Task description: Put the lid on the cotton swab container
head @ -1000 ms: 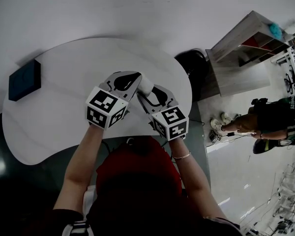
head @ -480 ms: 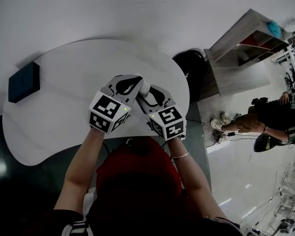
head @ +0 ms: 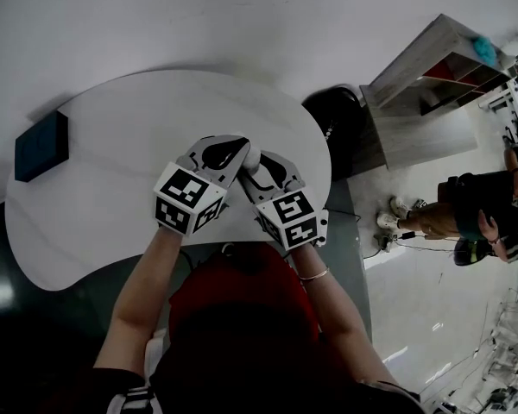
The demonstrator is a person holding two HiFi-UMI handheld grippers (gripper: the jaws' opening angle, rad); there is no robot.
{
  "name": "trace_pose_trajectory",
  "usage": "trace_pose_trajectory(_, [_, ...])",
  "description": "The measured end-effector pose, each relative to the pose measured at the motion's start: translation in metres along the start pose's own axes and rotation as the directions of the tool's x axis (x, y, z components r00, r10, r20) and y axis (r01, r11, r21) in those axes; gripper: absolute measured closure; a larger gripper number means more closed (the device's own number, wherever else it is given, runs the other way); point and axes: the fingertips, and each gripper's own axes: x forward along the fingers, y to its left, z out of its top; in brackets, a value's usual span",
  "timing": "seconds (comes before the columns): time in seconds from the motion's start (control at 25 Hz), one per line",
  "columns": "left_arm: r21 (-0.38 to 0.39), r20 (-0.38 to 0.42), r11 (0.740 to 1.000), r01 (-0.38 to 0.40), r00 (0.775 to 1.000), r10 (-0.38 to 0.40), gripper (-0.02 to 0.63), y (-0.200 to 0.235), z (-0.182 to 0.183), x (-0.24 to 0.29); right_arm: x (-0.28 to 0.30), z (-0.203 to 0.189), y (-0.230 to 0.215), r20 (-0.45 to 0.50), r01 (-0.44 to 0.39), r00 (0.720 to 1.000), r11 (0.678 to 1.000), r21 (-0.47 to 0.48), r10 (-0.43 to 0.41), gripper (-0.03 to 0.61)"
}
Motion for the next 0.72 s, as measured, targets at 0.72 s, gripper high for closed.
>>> trace_pose_trajectory(0.72, [-0.073, 0.077, 0.991, -0.114, 0.990, 0.119, 0.589, 0.039, 0.007, -0.008, 0.008, 0.004, -0.053, 0.037, 0.070, 0.997, 0.997, 0.038, -0.071, 0.373])
